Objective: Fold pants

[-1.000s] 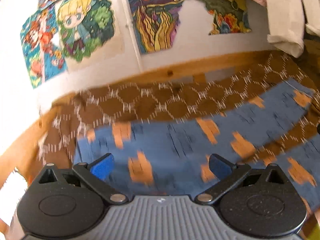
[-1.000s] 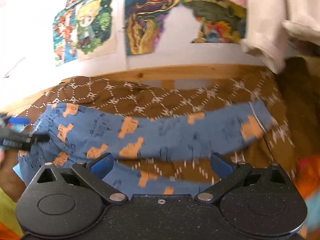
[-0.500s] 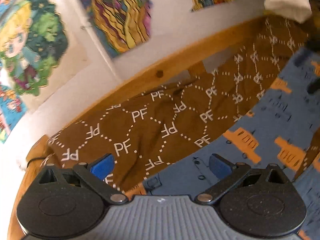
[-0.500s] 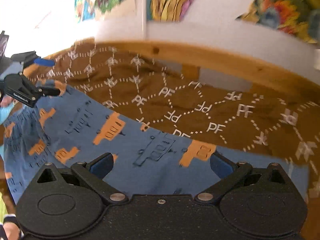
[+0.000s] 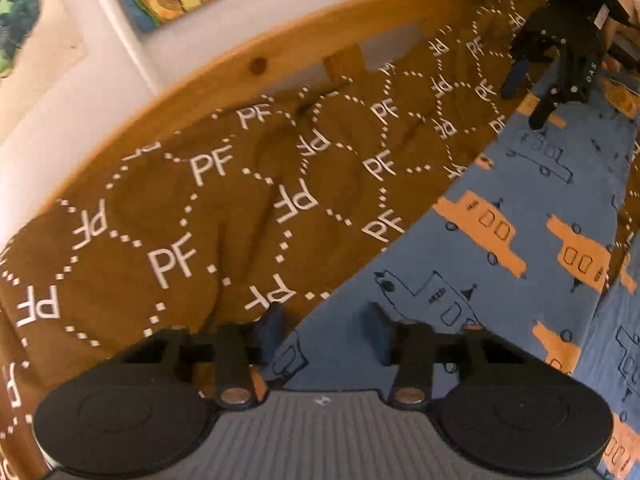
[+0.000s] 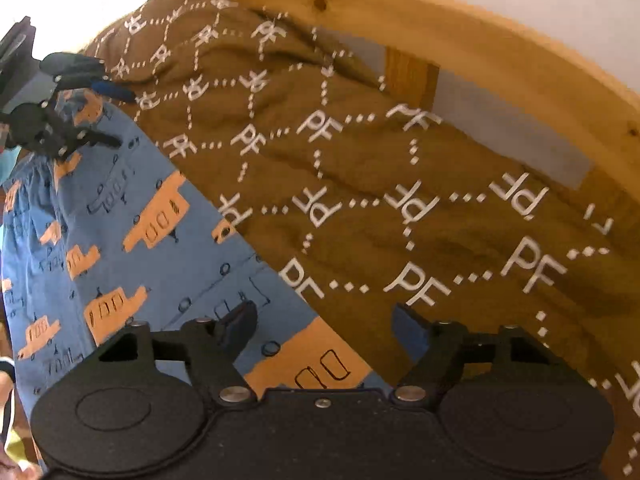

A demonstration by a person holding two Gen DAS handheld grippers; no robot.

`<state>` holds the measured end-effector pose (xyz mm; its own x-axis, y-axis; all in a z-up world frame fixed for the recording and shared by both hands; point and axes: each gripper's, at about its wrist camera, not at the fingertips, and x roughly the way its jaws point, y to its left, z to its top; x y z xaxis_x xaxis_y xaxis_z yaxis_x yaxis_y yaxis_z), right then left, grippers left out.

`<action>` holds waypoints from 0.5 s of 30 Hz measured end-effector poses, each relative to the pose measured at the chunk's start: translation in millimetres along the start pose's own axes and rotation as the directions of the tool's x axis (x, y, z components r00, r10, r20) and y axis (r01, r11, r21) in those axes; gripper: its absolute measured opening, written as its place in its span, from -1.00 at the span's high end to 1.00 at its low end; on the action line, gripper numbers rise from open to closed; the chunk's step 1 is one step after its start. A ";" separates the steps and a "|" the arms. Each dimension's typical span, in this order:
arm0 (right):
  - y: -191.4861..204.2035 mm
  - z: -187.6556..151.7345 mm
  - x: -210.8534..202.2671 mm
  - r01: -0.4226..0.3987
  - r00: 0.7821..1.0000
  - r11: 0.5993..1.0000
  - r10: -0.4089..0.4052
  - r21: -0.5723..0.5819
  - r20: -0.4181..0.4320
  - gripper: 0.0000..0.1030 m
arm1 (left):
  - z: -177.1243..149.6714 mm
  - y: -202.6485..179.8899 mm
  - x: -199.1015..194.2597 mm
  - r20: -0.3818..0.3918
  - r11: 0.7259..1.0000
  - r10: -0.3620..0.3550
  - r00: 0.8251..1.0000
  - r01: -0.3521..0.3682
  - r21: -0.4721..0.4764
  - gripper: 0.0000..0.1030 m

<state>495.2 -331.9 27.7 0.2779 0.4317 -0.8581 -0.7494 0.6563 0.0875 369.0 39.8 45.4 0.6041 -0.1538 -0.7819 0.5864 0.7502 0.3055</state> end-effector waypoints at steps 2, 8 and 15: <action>1.5 -3.1 3.1 -0.017 1.000 1.000 0.017 -0.014 -0.013 -0.26 | 0.2 -3.1 -0.7 -0.009 0.999 -0.014 1.000 0.014 0.044 0.32; 15.9 -10.4 -0.9 -0.014 1.000 0.998 0.013 -0.062 -0.011 0.58 | -2.1 -15.4 -4.1 -0.017 0.995 0.050 0.999 -0.048 0.090 0.97; 45.1 -5.8 -22.1 0.254 0.964 0.961 -0.242 -0.113 0.112 1.00 | 3.8 -28.6 -25.4 0.080 0.973 0.221 0.972 -0.226 0.050 0.99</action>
<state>451.8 -315.5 47.7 0.5163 0.3270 -0.7915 -0.7171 0.6704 -0.1908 338.9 19.8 58.5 0.7600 -0.0346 -0.6490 0.4609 0.7327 0.5007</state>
